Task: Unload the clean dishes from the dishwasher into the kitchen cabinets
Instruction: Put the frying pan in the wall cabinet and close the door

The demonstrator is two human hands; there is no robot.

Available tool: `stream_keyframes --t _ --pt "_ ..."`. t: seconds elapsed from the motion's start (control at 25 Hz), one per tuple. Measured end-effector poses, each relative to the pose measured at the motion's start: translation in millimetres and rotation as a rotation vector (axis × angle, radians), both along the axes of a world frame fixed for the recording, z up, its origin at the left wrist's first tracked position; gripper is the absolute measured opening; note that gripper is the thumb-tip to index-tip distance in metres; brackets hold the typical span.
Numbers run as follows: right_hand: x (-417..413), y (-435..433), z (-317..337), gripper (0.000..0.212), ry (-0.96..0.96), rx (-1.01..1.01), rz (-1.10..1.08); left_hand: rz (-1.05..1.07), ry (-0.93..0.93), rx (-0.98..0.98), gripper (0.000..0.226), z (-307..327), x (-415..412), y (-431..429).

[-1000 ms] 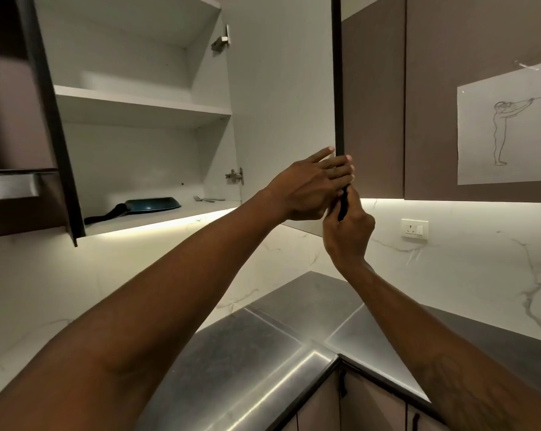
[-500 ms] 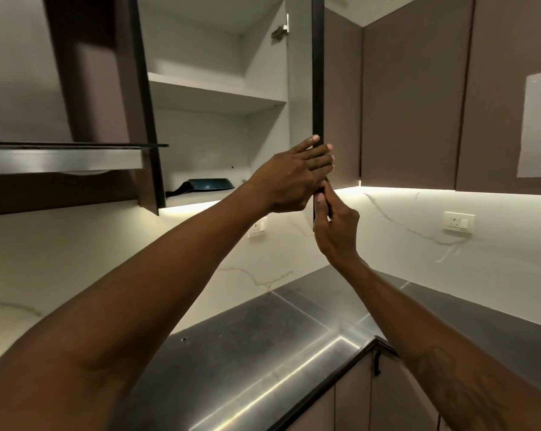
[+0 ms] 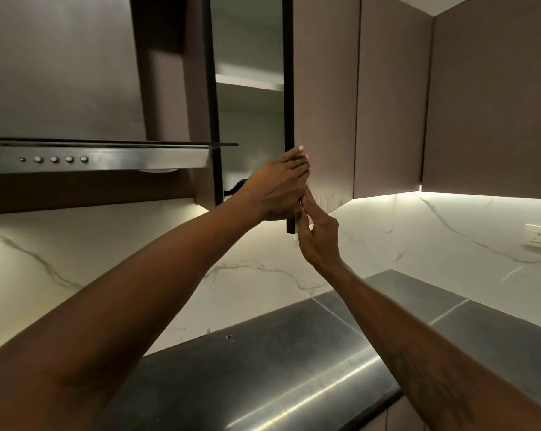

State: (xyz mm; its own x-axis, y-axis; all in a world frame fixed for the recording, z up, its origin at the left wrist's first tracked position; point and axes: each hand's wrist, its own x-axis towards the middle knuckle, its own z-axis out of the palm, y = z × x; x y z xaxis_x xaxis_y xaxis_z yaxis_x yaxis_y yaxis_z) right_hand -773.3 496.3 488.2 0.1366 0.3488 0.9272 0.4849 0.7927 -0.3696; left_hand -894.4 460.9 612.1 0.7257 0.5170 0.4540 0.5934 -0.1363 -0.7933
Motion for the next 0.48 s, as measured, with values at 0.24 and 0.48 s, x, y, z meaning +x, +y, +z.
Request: stream_keyframes --t 0.24,0.48 --pt "-41 52 -2 0.058 -0.035 -0.055 0.096 0.153 -0.024 -0.079 0.066 -11 -40 42" --pt "-74 102 -5 0.059 -0.07 -0.048 0.122 0.192 -0.028 -0.029 0.069 -21 -81 83"
